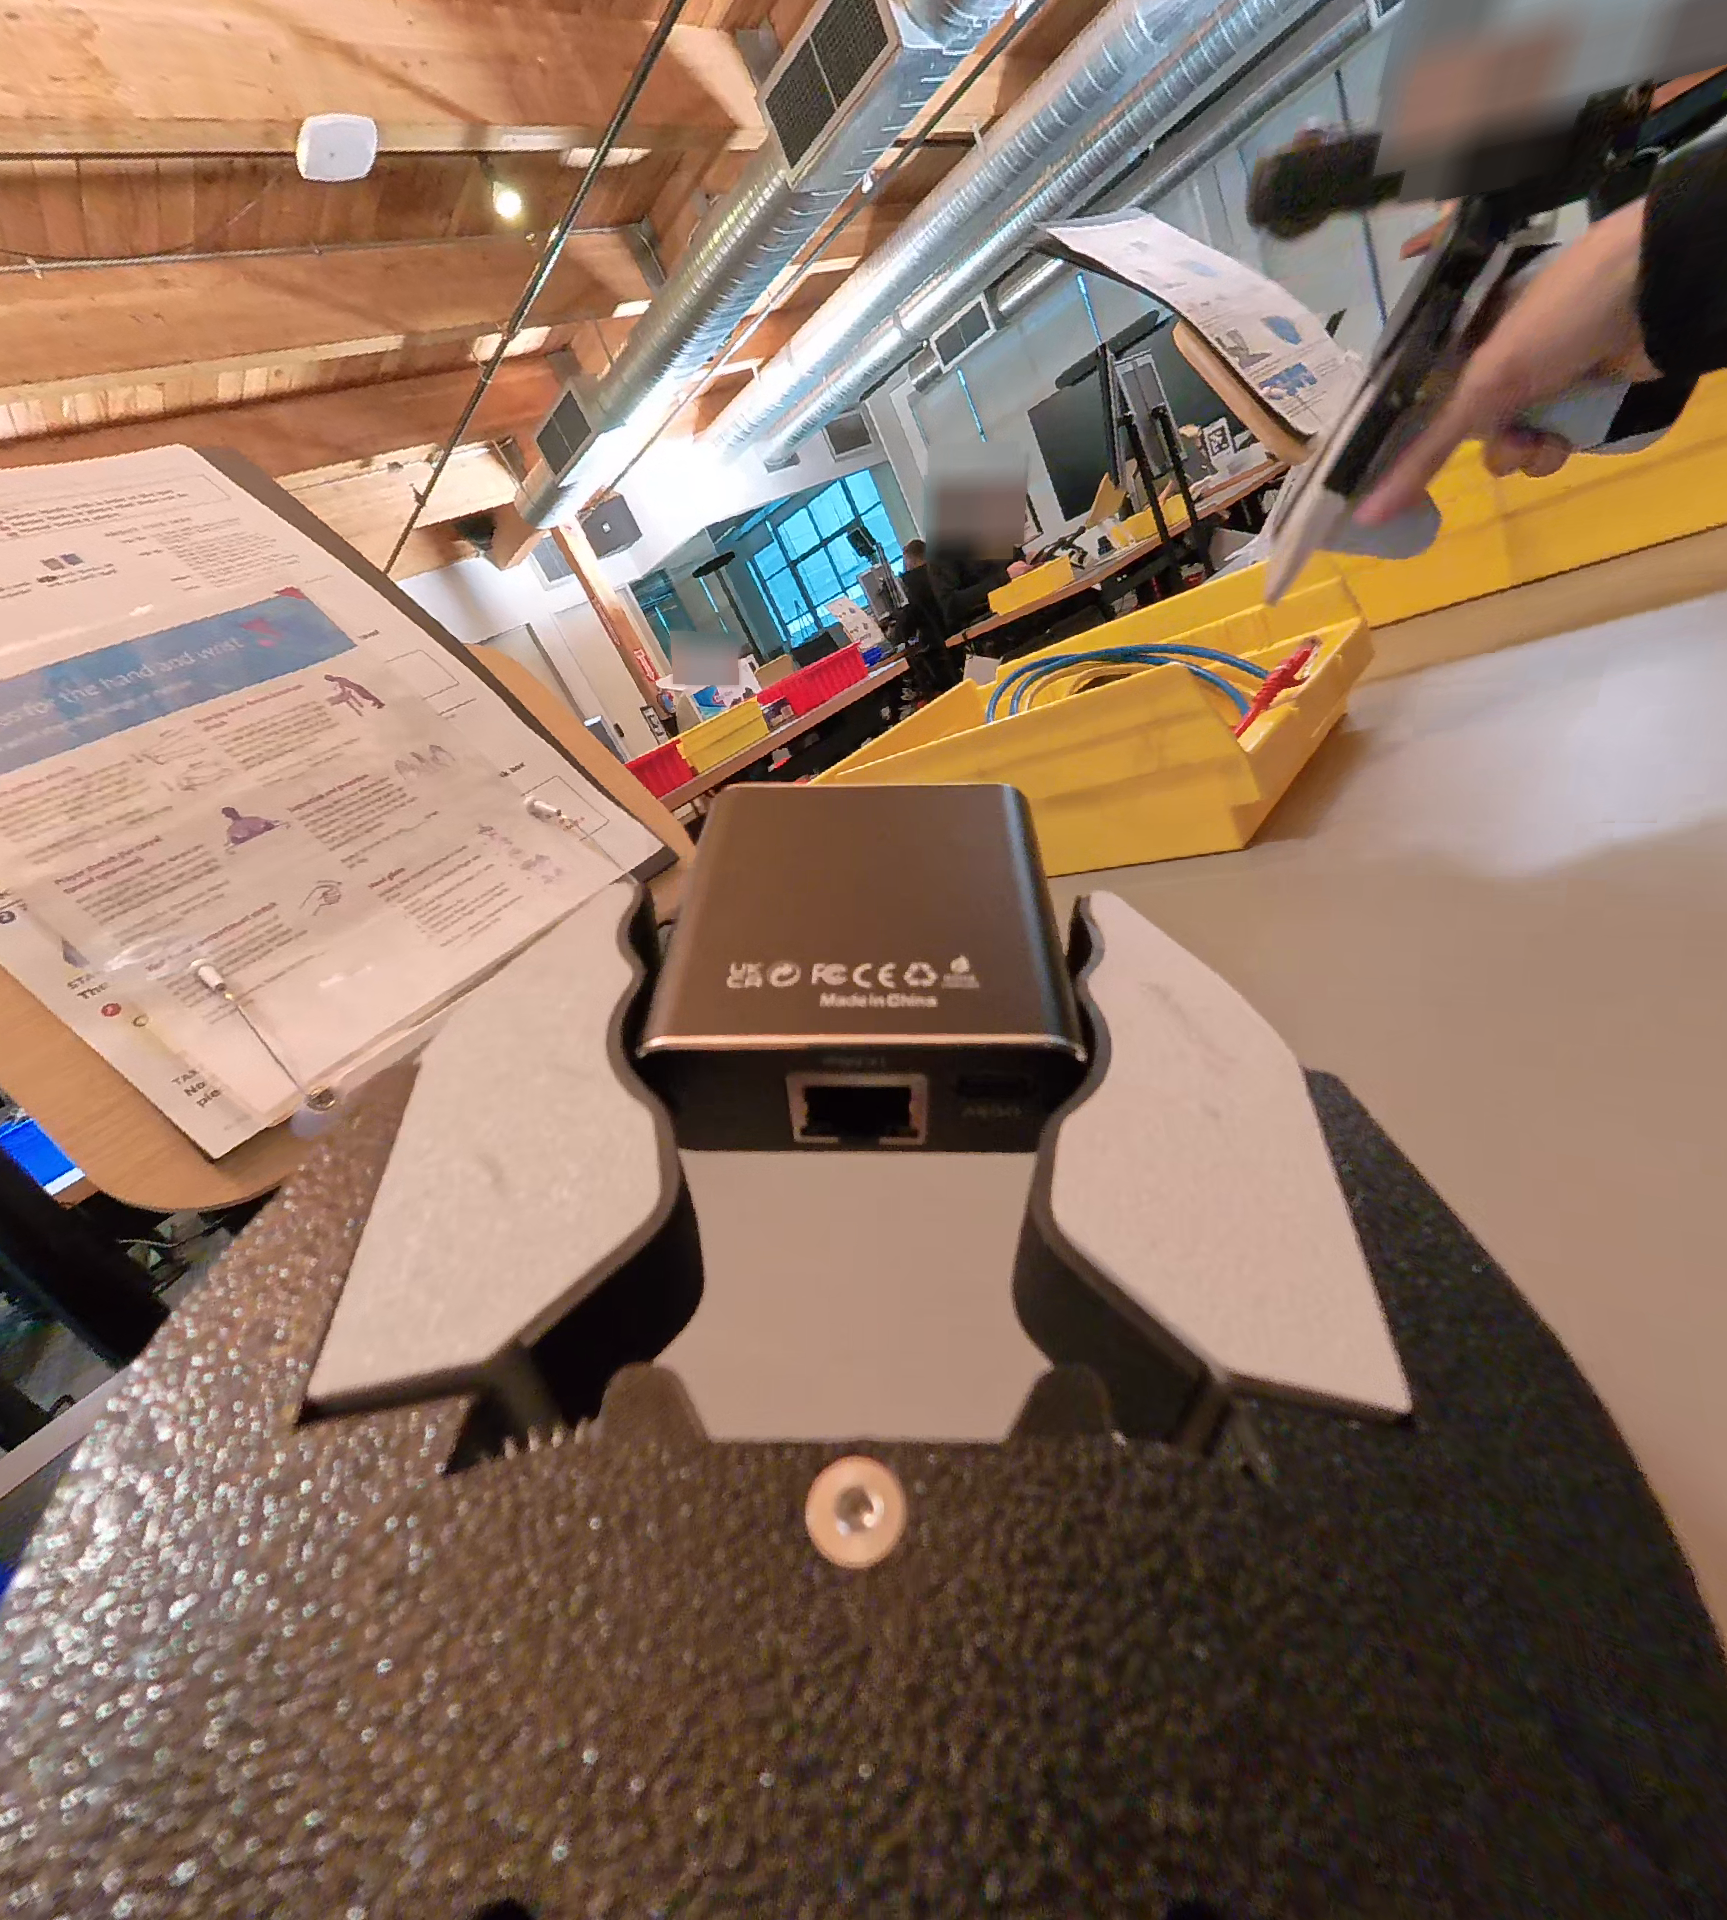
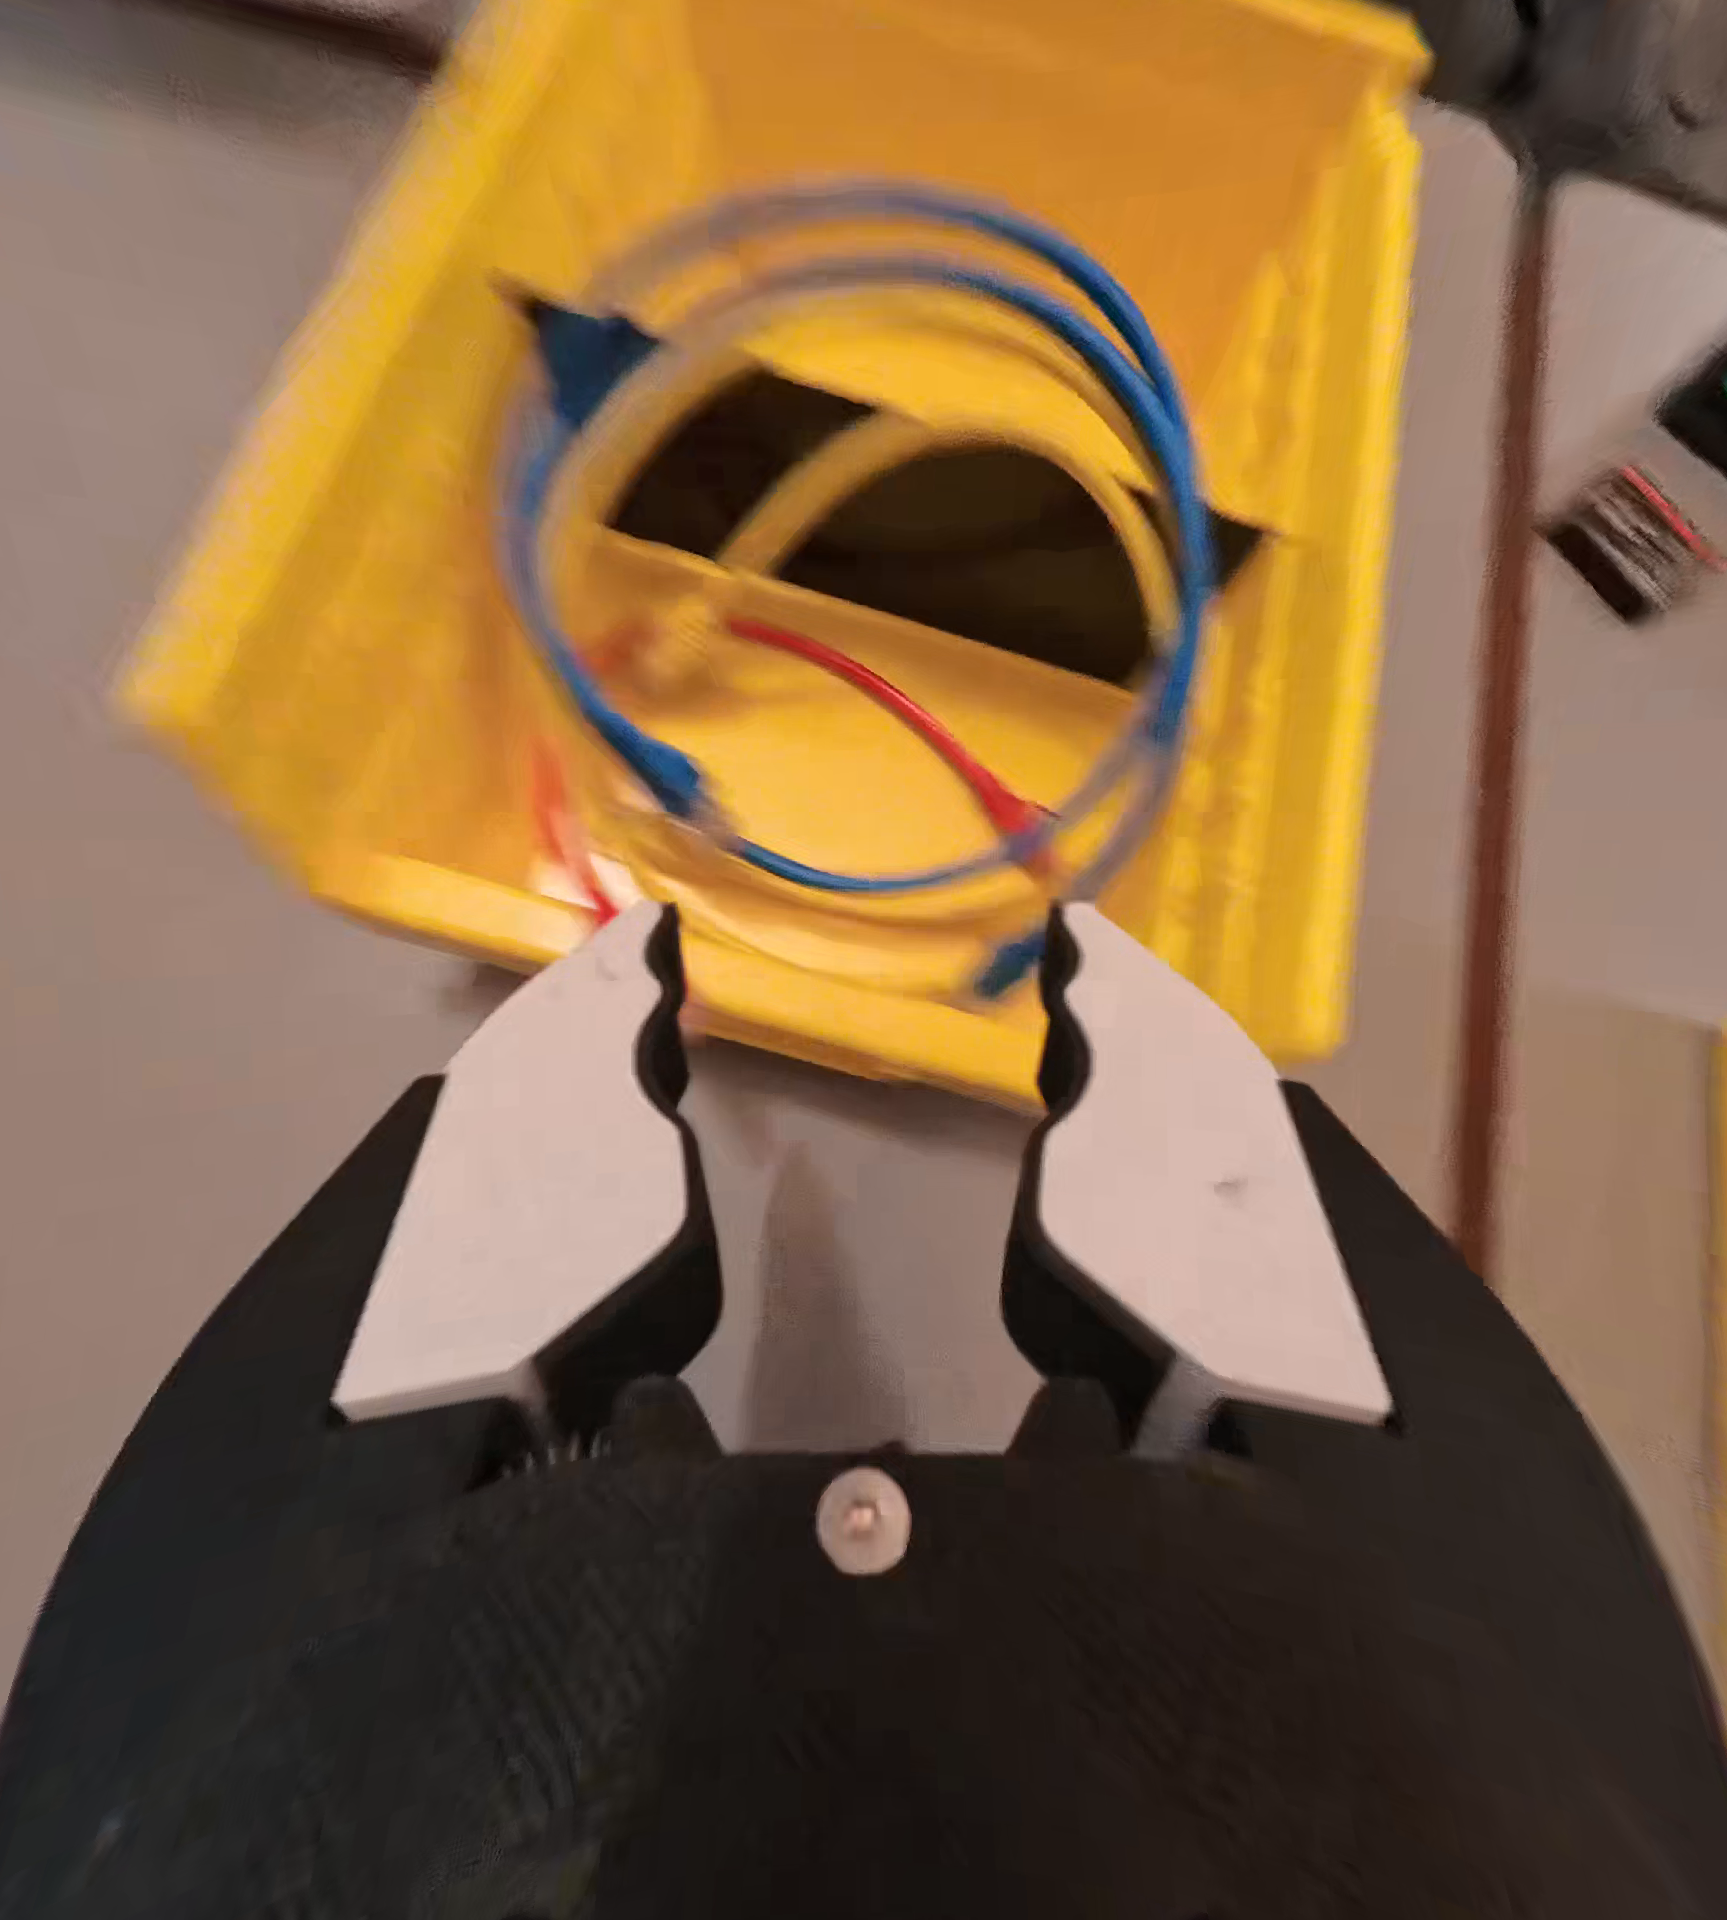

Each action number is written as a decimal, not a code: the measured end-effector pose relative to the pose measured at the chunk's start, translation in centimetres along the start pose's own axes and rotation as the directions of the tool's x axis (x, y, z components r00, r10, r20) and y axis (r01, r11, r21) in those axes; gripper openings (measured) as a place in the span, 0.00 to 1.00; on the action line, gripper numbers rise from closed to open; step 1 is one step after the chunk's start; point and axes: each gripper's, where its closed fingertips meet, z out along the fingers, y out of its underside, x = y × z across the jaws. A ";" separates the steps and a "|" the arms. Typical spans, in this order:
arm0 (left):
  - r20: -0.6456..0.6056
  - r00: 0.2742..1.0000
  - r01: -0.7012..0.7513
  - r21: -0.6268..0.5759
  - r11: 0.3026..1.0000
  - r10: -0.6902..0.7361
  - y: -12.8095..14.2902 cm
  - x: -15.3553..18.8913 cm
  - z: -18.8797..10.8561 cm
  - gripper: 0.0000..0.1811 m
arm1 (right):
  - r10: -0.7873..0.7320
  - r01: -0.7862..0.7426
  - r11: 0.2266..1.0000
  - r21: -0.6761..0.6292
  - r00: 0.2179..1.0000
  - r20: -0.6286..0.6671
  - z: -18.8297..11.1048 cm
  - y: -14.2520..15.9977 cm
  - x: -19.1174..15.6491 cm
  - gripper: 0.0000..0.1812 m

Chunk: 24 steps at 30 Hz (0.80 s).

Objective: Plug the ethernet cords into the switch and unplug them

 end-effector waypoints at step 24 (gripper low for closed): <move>-0.335 0.917 -0.220 0.023 0.975 0.214 0.8 7.1 0.1 0.41 | 0.099 0.250 0.961 -0.121 0.101 0.990 -5.7 0.2 -42.6 0.15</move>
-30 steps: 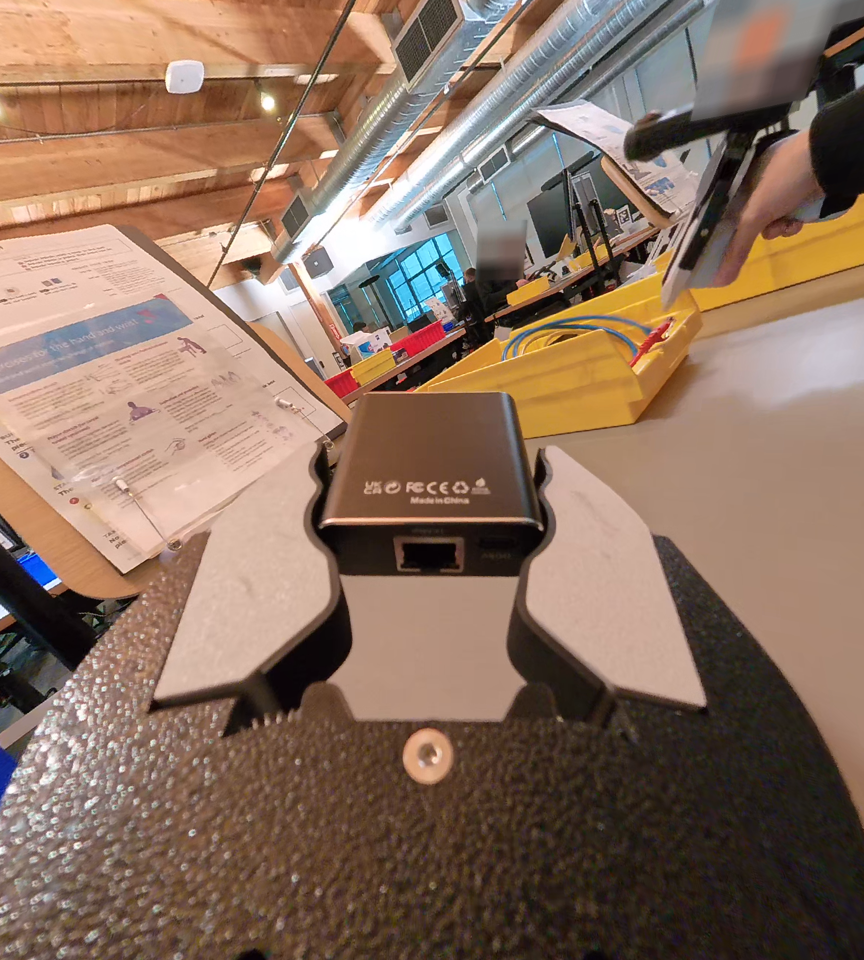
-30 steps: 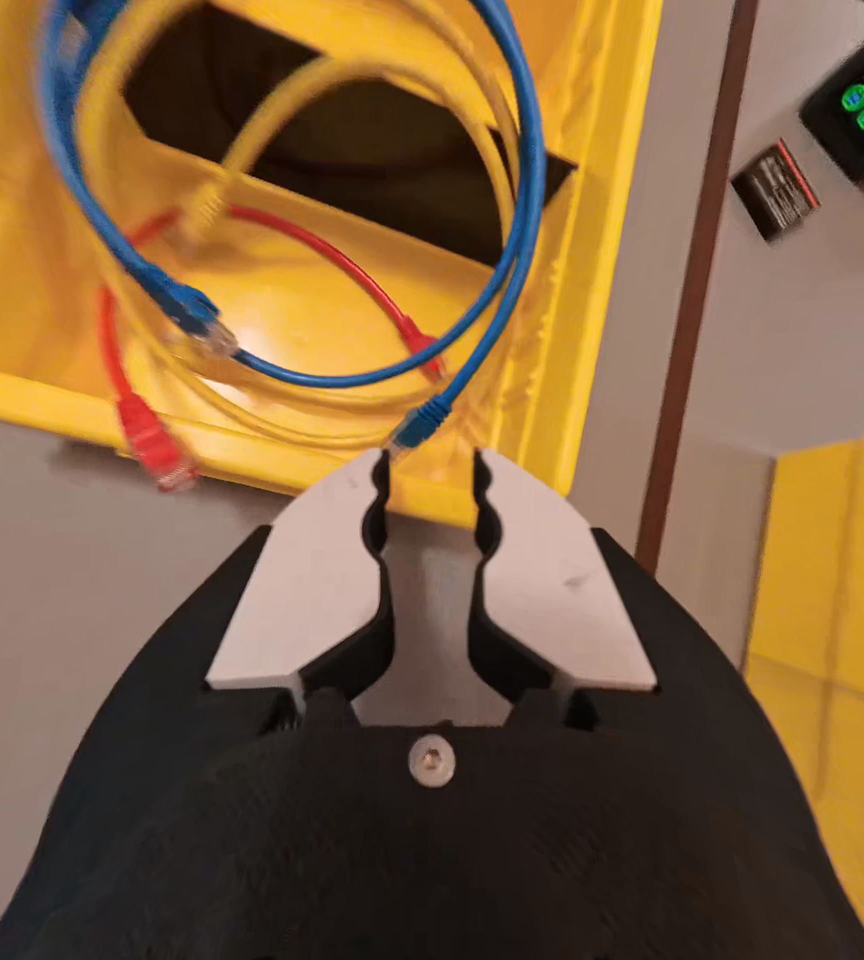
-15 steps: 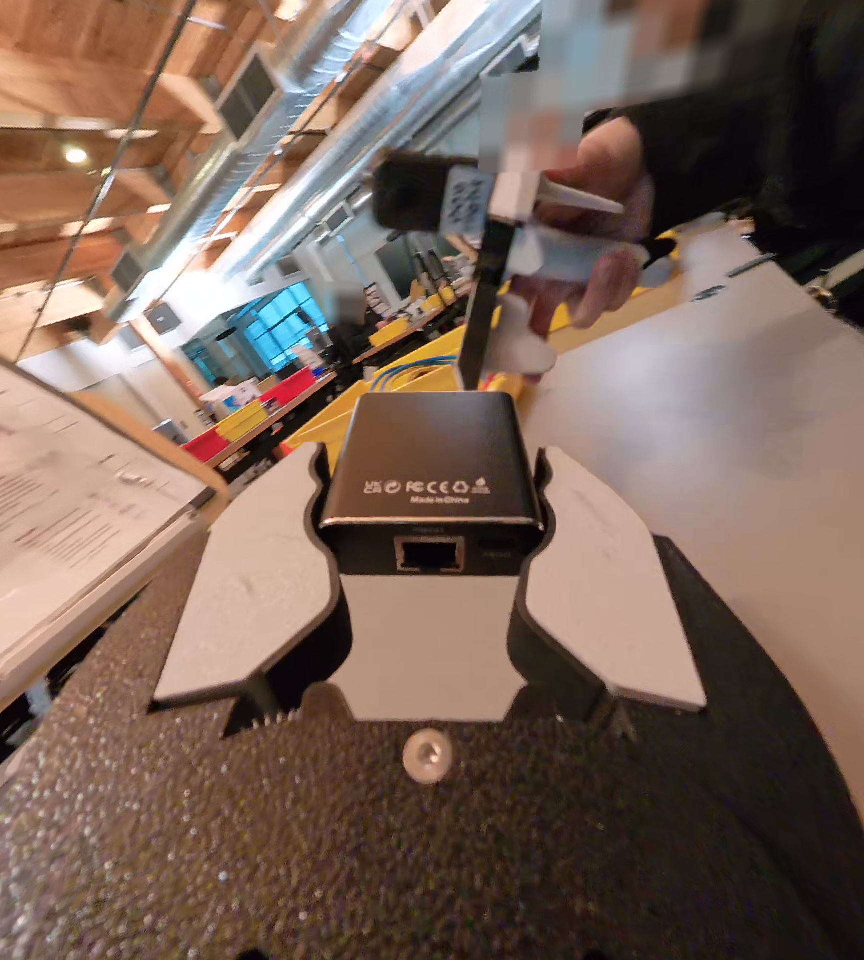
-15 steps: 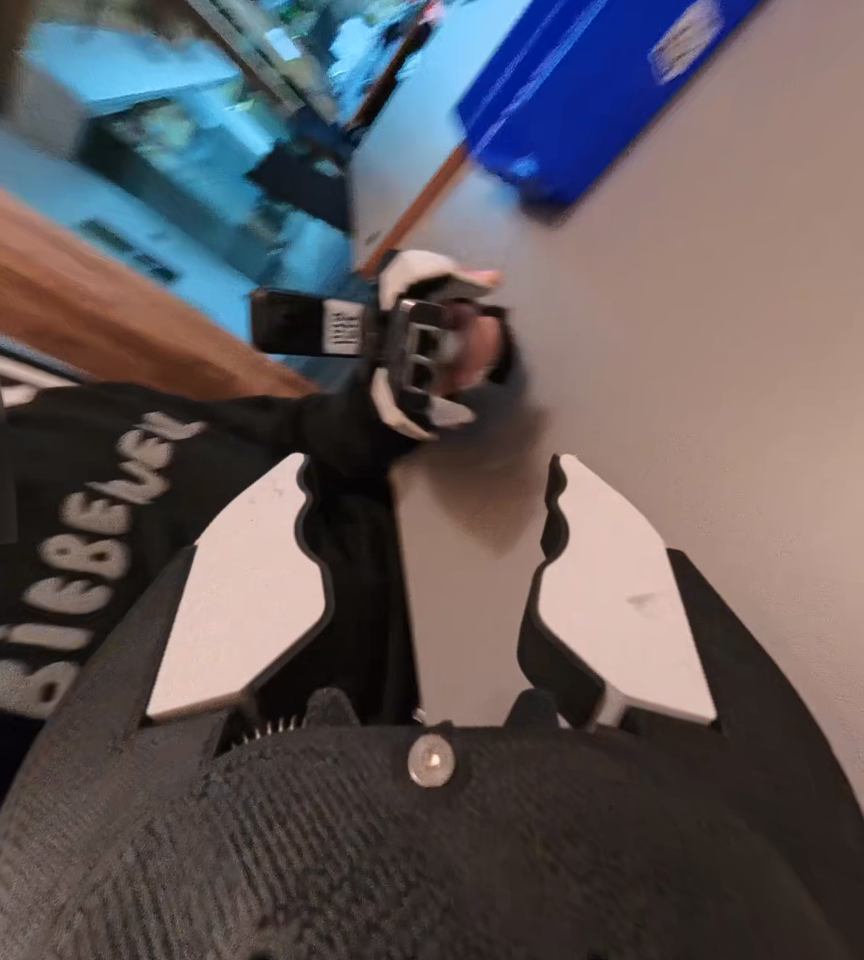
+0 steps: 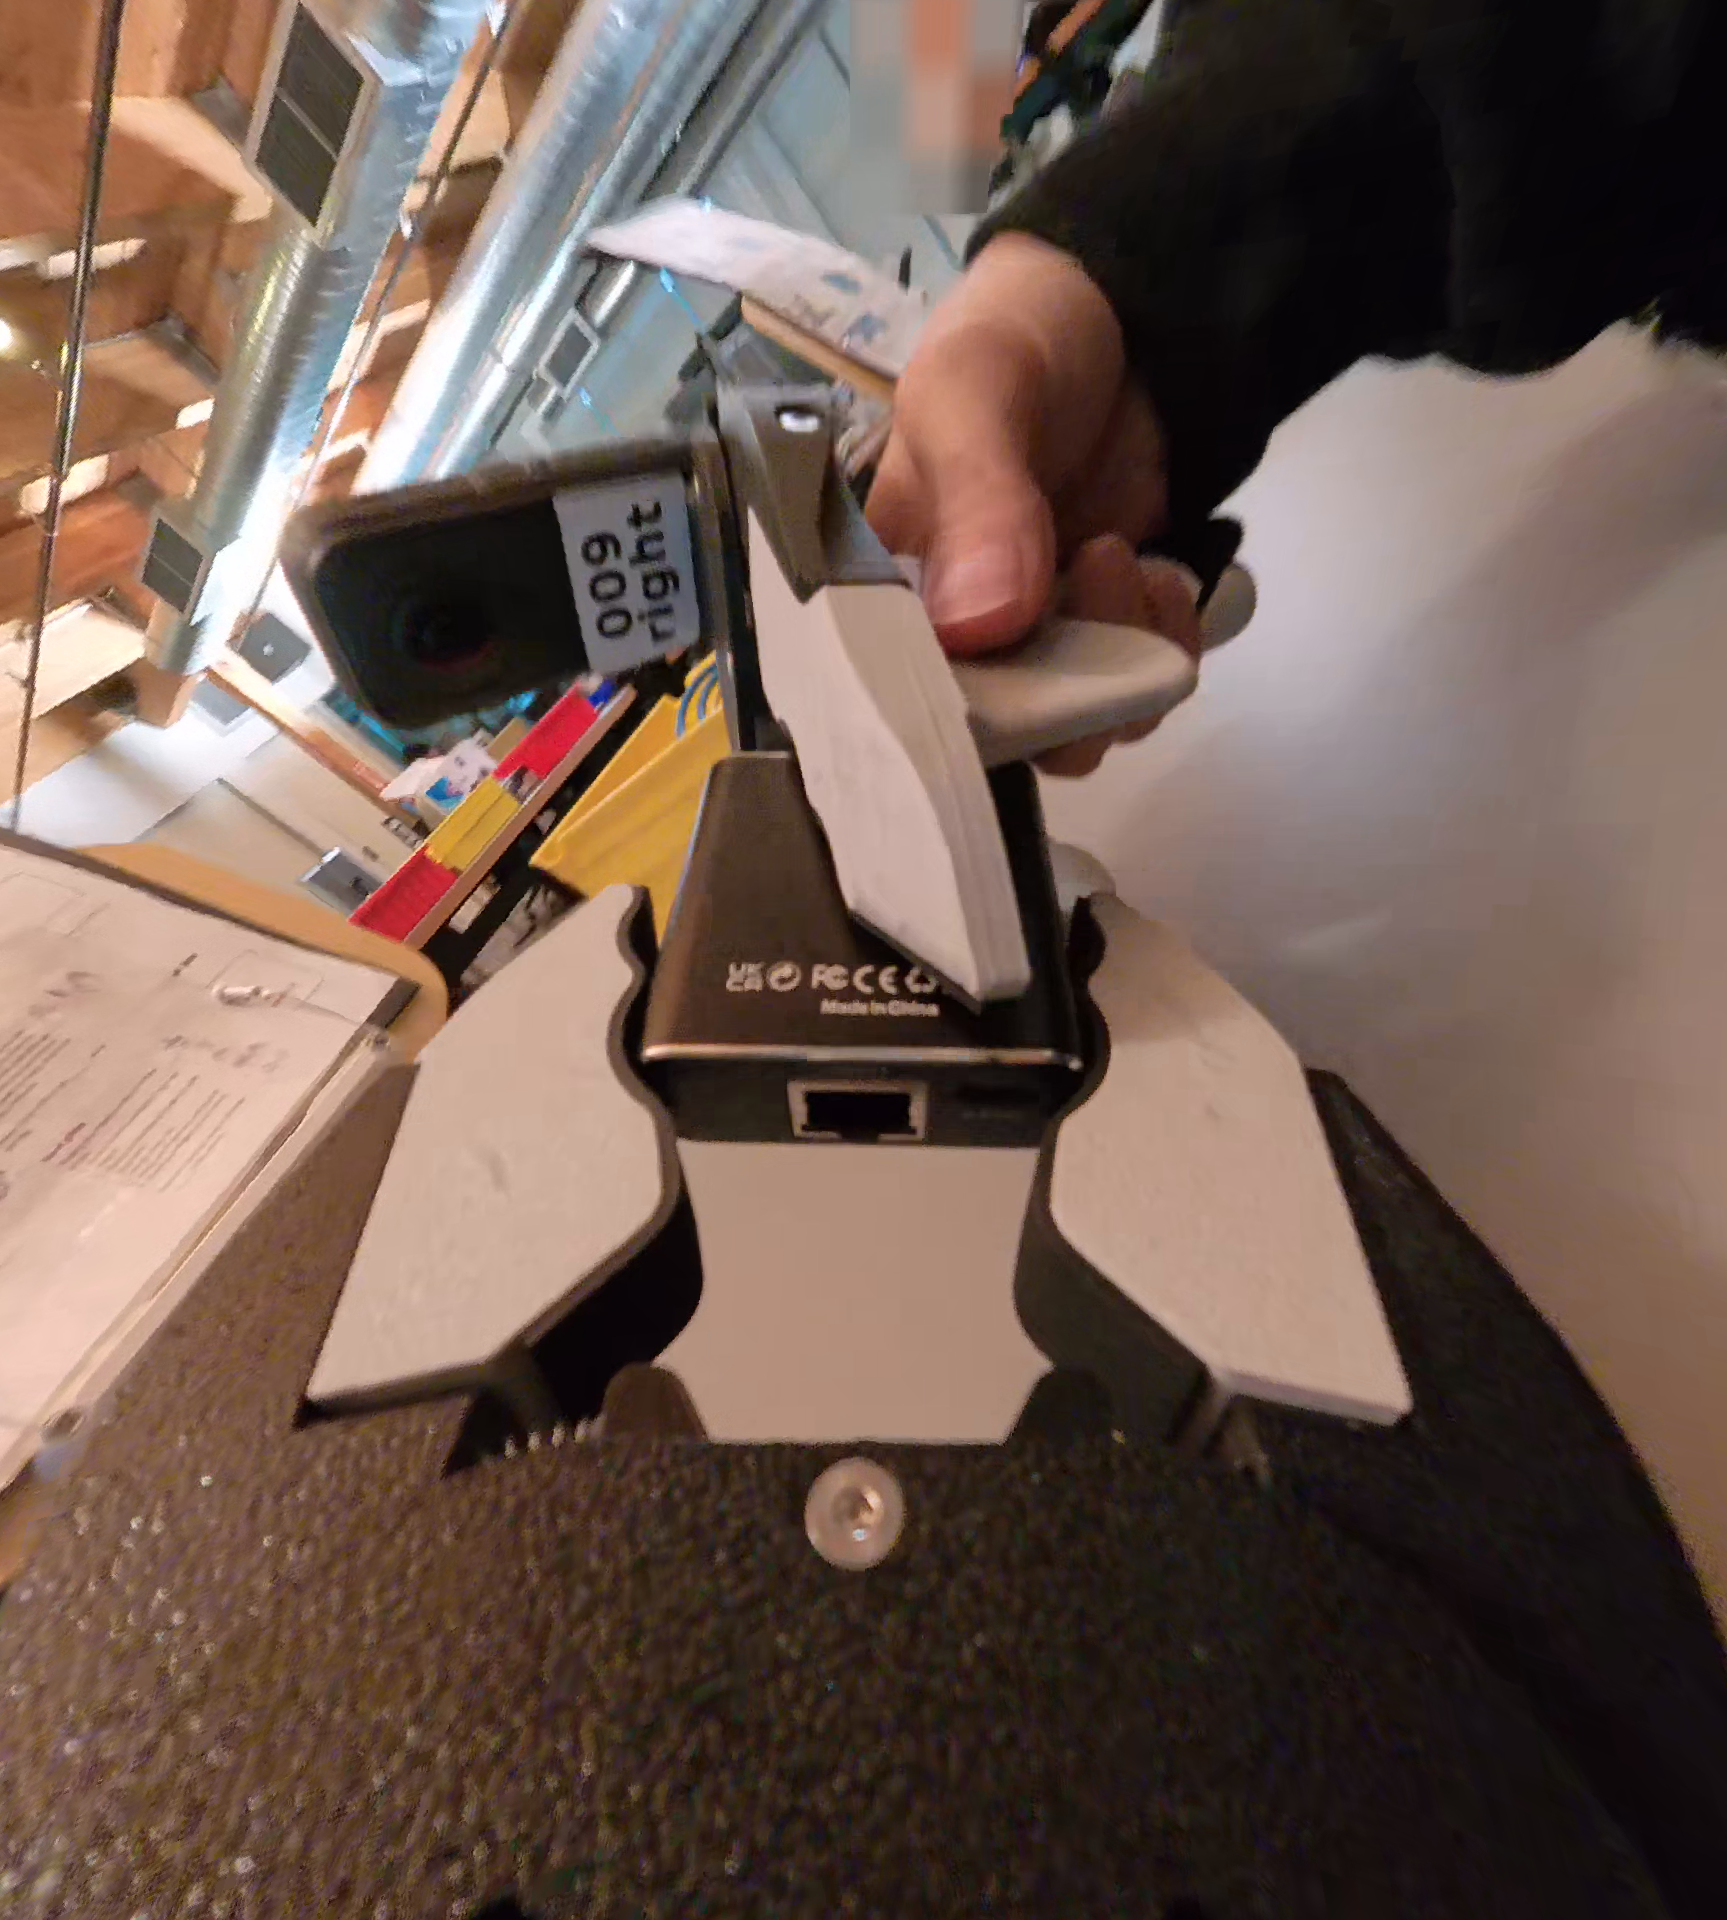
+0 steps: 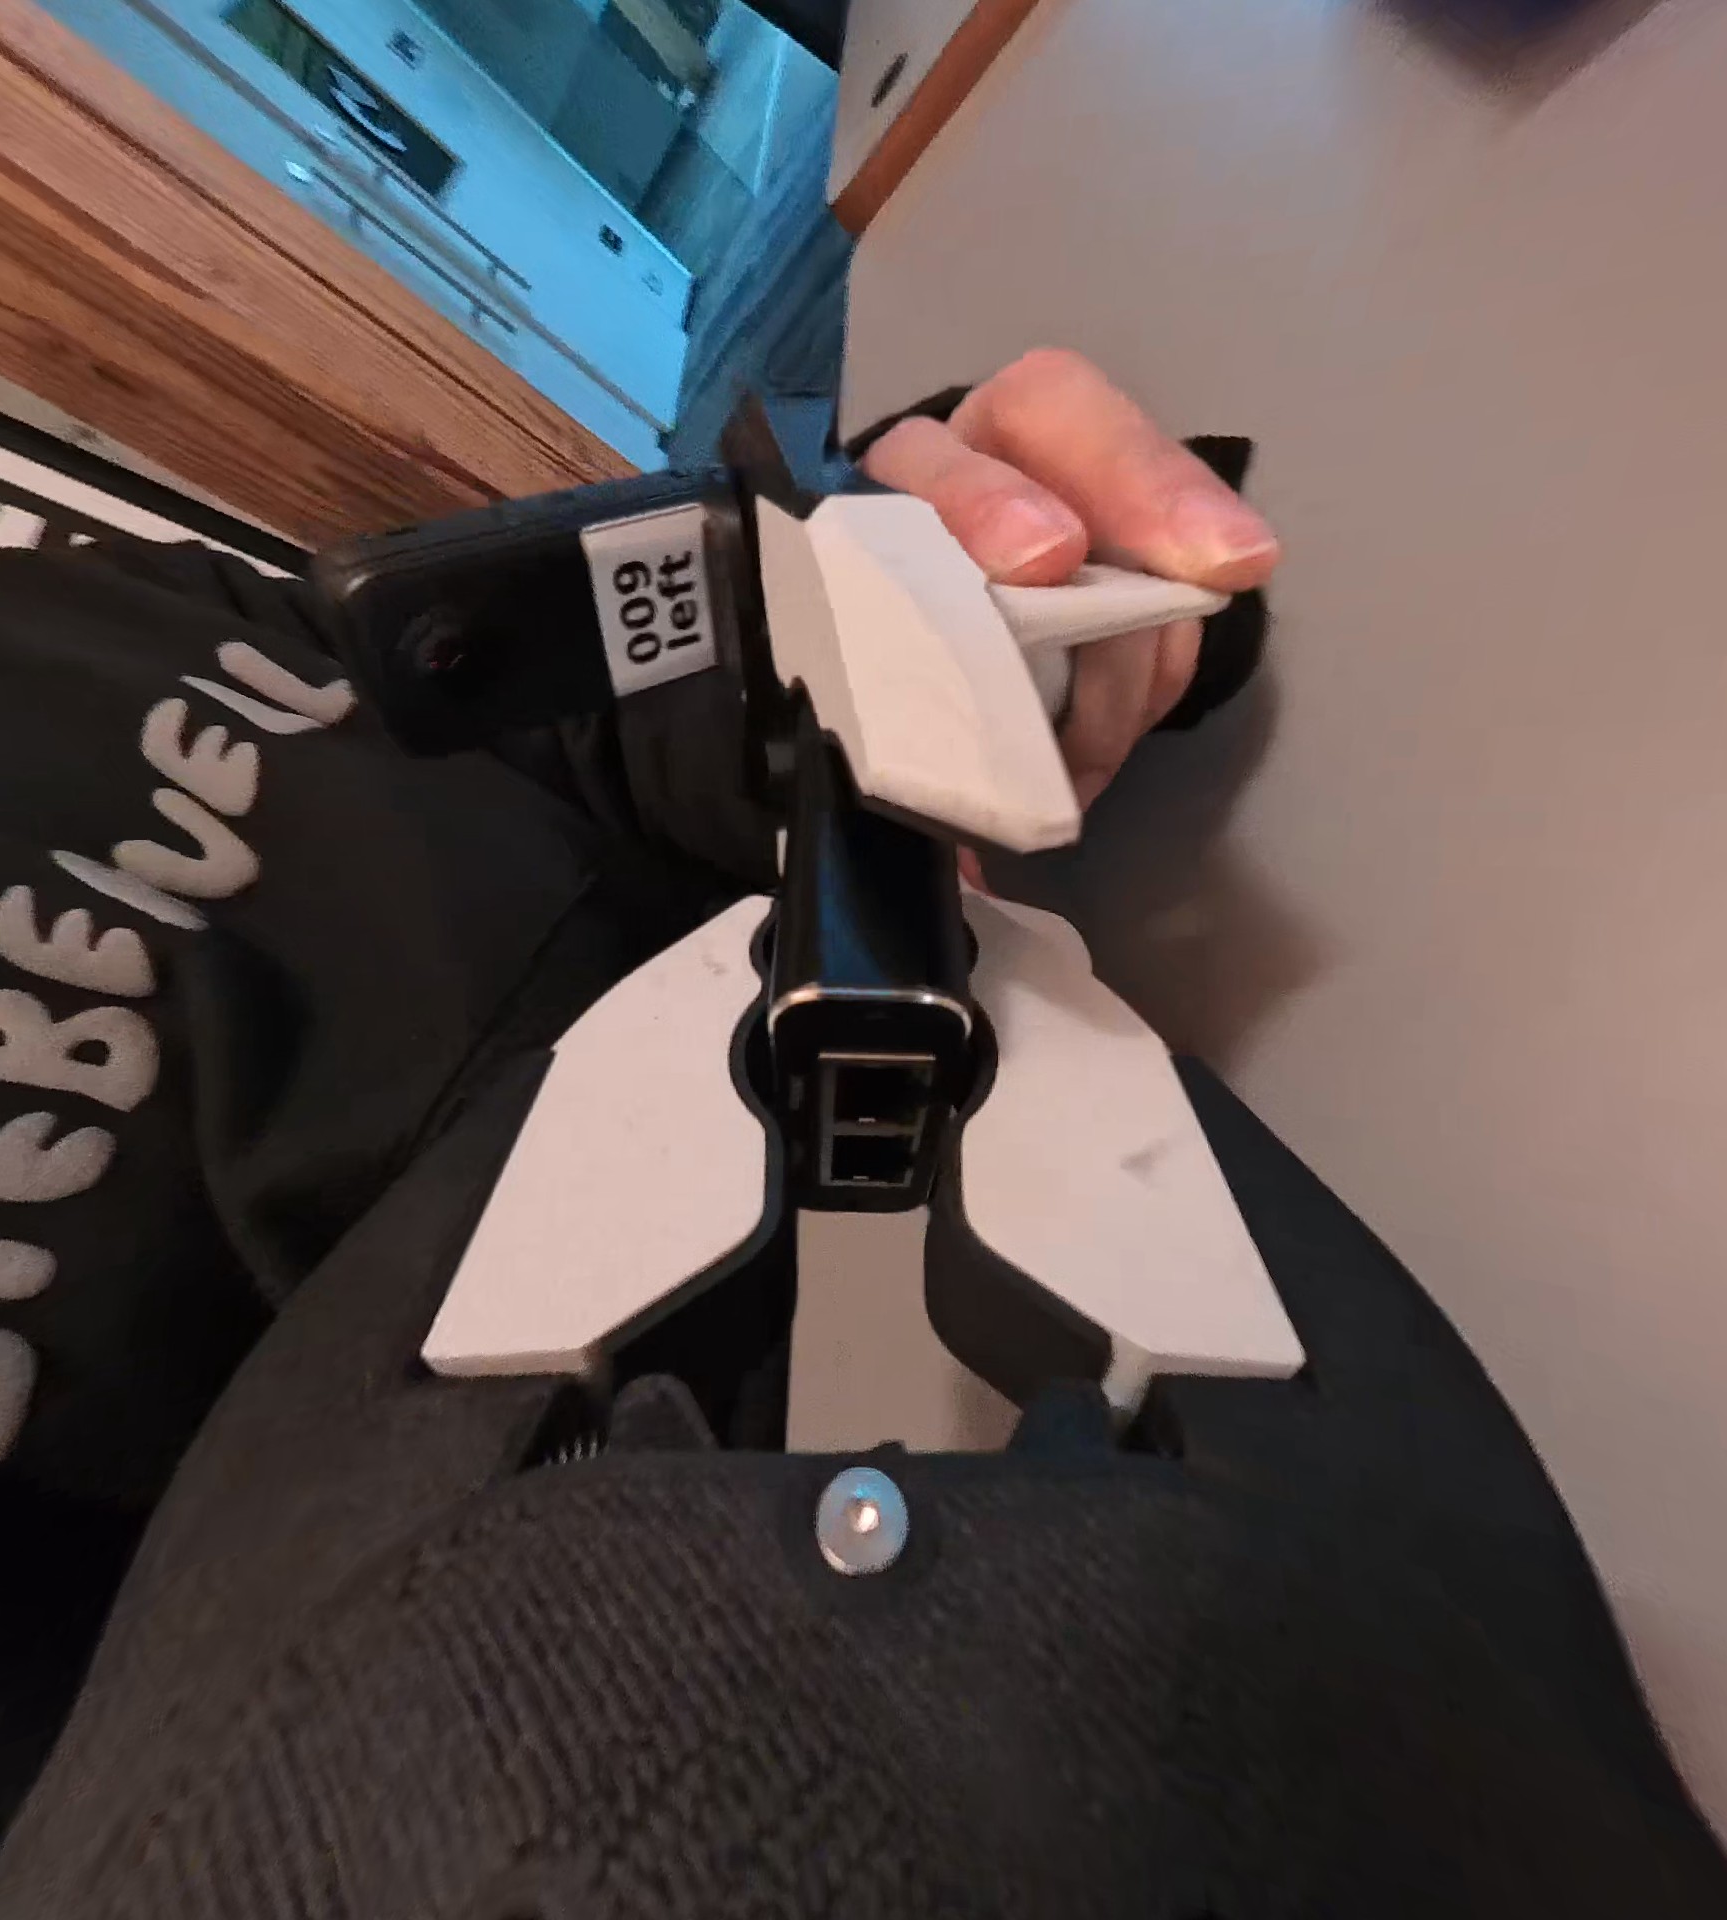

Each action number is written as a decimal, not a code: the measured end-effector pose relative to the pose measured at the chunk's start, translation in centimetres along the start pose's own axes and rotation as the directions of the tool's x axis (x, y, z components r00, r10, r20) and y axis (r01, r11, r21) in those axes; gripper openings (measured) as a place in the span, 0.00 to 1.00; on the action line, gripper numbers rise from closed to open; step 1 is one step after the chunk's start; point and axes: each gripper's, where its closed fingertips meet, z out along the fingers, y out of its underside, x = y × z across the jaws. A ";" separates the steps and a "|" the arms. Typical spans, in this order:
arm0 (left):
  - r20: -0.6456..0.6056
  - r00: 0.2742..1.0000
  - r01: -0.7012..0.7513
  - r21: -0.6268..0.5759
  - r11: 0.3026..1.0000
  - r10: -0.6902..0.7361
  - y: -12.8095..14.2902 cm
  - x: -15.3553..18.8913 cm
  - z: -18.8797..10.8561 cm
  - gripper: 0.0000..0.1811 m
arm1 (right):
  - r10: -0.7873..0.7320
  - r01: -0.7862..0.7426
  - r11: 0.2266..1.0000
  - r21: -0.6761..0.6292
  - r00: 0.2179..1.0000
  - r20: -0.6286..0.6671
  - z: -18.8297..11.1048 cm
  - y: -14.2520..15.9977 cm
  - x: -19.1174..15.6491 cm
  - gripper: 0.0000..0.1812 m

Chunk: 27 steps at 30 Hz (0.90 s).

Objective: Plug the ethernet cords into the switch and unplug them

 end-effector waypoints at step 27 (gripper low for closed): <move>0.205 0.946 0.270 -0.079 0.960 -0.249 3.0 -4.0 -0.7 0.38 | -0.669 -0.441 0.610 -0.658 0.158 -0.726 -41.9 -3.8 25.1 0.15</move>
